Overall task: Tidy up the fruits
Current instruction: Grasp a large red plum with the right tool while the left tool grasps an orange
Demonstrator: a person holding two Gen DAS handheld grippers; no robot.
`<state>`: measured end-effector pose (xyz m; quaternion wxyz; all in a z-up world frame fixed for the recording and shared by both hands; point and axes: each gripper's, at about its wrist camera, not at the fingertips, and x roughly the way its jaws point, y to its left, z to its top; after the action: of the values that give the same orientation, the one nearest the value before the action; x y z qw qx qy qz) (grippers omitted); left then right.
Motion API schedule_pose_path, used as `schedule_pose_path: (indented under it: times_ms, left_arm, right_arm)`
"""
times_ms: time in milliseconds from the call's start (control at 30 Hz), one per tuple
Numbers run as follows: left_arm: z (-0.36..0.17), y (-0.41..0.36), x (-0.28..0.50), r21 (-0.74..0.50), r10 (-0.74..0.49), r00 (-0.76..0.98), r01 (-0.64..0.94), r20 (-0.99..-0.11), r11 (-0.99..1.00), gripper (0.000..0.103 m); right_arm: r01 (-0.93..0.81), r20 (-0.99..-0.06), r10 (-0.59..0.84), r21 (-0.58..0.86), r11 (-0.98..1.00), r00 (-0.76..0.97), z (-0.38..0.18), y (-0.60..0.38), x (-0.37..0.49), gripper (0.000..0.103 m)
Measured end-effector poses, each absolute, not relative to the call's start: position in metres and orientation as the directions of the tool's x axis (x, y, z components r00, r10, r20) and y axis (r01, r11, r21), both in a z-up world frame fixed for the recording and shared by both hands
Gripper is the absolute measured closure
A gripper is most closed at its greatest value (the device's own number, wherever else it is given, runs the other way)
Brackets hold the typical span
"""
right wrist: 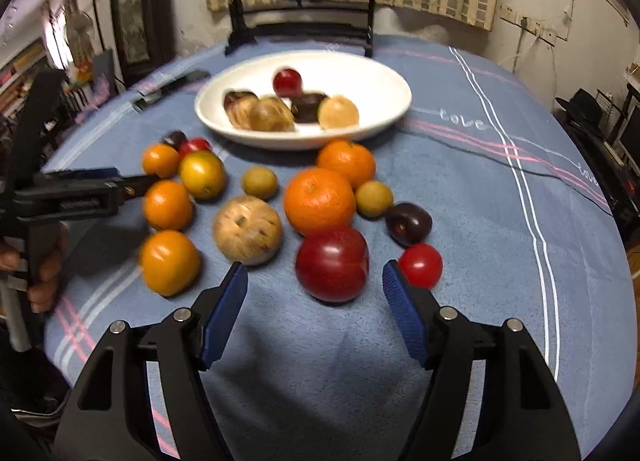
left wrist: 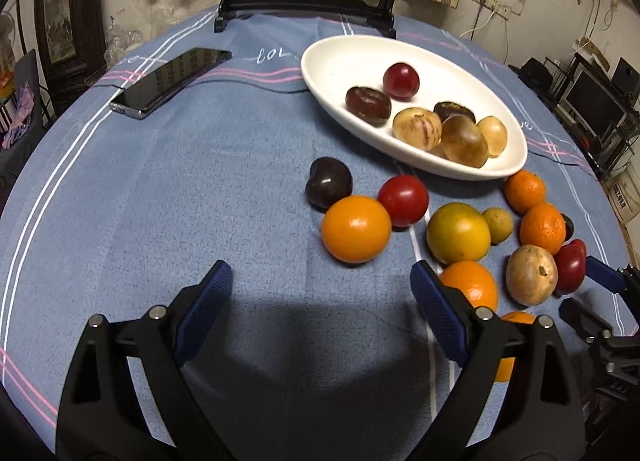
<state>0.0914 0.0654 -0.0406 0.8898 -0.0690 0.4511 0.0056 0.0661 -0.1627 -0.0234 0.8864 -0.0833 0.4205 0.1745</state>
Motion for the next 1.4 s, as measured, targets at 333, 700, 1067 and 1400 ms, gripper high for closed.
schedule_pose_path:
  times_ms: [333,700,1067,1400]
  left_arm:
    - [-0.043,0.065,0.094,-0.114,-0.048,0.583,-0.077,-0.811,0.990,0.010]
    - [-0.043,0.068,0.093,-0.138,-0.066,0.590,-0.079,-0.805,0.987,0.009]
    - [-0.042,0.056,0.107,-0.035,0.021,0.572,-0.087,-0.820,0.996,0.034]
    - [-0.034,0.035,0.108,-0.021,-0.025,0.611,0.014,-0.792,1.000,0.067]
  right_arm:
    - [-0.349,-0.806,0.206,-0.001,0.937,0.555,-0.036,-0.158,0.092,0.061]
    - [-0.344,-0.780,0.305,0.123,0.931,0.546,-0.034,-0.174,0.083,0.061]
    - [-0.357,-0.767,0.372,0.199,0.913,0.523,-0.036,-0.179,0.083,0.061]
    - [-0.365,-0.762,0.394,0.221,0.904,0.514,-0.036,-0.181,0.084,0.061]
